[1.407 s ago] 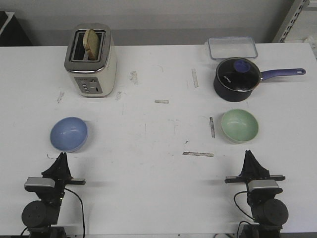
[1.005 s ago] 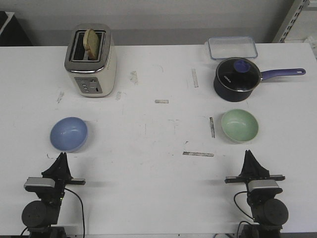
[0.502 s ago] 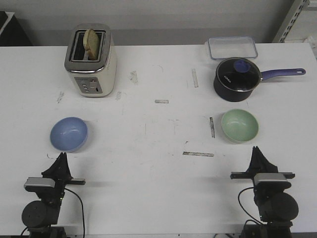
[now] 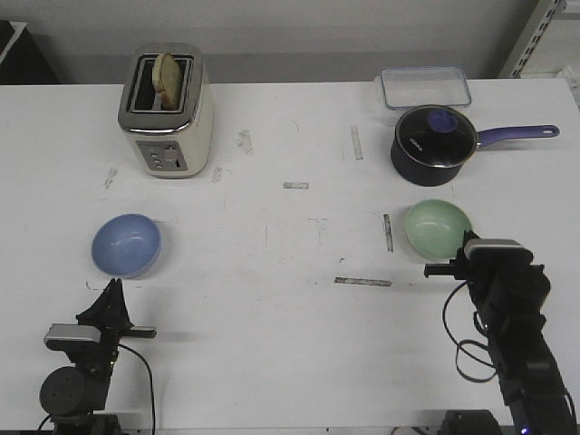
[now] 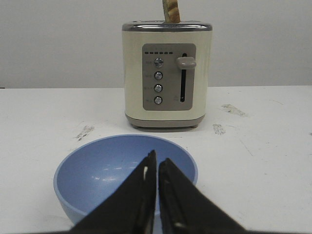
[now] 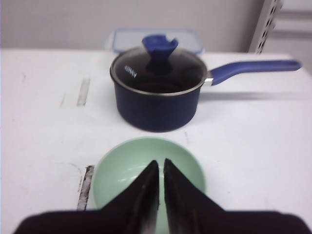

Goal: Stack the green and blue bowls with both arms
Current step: 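Move the right gripper forward over the pale green bowl, then lower the right gripper and grip the green bowl's rim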

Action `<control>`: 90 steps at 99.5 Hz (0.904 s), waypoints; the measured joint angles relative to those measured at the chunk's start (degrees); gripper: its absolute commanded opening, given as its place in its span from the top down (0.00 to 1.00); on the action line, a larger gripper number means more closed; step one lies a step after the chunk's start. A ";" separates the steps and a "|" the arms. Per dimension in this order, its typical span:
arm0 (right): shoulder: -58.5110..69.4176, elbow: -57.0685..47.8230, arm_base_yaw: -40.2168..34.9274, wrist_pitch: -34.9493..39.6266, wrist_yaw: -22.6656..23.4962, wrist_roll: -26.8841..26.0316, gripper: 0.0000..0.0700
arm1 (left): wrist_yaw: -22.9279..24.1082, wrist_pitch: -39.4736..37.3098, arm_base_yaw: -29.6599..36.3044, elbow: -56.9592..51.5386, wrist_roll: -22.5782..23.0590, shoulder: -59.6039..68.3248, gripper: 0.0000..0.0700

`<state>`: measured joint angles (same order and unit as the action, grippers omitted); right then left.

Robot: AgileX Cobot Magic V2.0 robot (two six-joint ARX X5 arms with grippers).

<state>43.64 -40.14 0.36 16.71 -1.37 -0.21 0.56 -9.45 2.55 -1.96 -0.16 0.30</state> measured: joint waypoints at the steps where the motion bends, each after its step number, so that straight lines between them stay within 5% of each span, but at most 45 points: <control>1: 0.63 -0.39 0.00 0.24 0.26 0.00 0.99 | 0.00 0.00 0.00 0.00 0.00 0.00 1.00; 54: 28.55 -25.57 2.10 23.80 2.86 -4.63 0.96 | 0.00 0.00 0.00 0.00 0.00 0.00 1.00; 60: 30.80 -28.33 3.32 26.40 3.96 -4.83 0.88 | 0.00 0.00 0.00 0.00 0.00 0.00 1.00; 75: 35.21 -34.16 7.85 30.84 7.69 -5.14 0.47 | 0.00 0.00 0.00 0.00 0.00 0.00 1.00; 90: 38.27 -35.56 12.57 31.98 11.87 -5.20 0.32 | 0.00 0.00 0.00 0.00 0.00 0.00 1.00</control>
<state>81.91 -75.70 12.93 48.69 10.50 -5.41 0.56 -9.45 2.55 -1.96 -0.16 0.30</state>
